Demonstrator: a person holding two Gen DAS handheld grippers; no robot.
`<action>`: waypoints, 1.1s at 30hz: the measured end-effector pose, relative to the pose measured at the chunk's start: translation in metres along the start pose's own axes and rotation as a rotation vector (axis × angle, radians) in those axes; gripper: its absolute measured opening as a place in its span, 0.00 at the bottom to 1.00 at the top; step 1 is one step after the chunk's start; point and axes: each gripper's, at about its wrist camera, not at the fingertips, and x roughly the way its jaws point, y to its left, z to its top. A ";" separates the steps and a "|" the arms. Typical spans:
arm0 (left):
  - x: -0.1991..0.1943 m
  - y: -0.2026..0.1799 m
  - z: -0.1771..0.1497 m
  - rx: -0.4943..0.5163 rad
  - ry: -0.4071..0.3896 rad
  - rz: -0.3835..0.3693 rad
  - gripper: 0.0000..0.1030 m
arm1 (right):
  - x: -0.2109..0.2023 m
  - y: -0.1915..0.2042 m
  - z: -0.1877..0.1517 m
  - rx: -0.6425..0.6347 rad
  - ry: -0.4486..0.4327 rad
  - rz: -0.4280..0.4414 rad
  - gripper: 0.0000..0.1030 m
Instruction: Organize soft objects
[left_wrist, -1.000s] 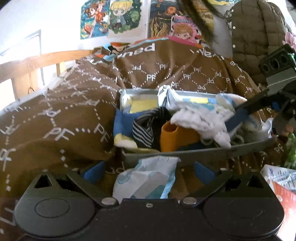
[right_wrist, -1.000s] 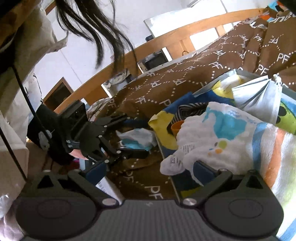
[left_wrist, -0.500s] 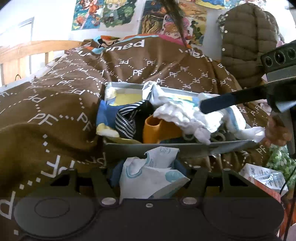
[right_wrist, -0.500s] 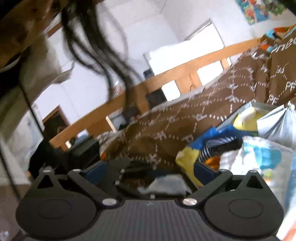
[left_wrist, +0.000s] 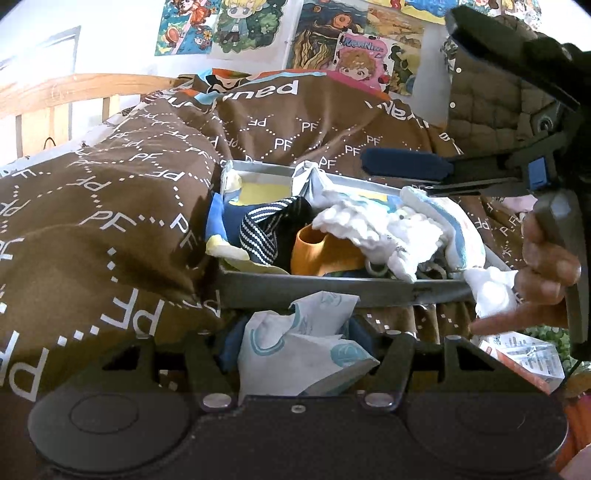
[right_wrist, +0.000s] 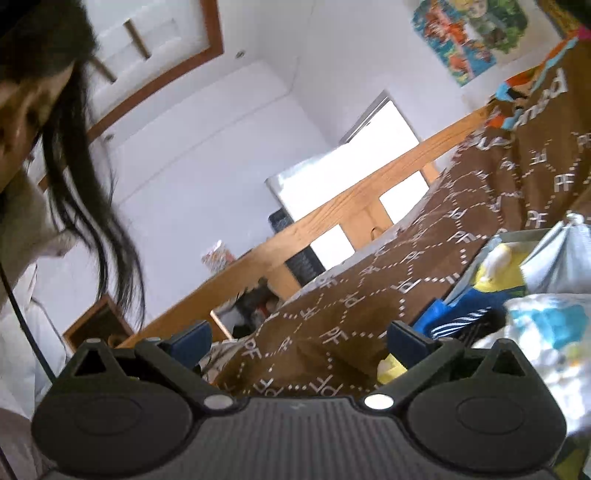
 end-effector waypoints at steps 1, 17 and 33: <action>0.000 0.000 0.000 0.001 0.002 -0.001 0.60 | -0.003 0.000 0.000 0.007 -0.004 -0.008 1.00; 0.012 -0.026 0.003 0.071 0.032 -0.125 0.60 | -0.082 0.008 -0.034 0.148 0.024 -0.515 1.00; 0.023 -0.050 0.010 0.113 0.058 -0.157 0.60 | -0.086 0.006 -0.053 0.191 0.139 -0.715 1.00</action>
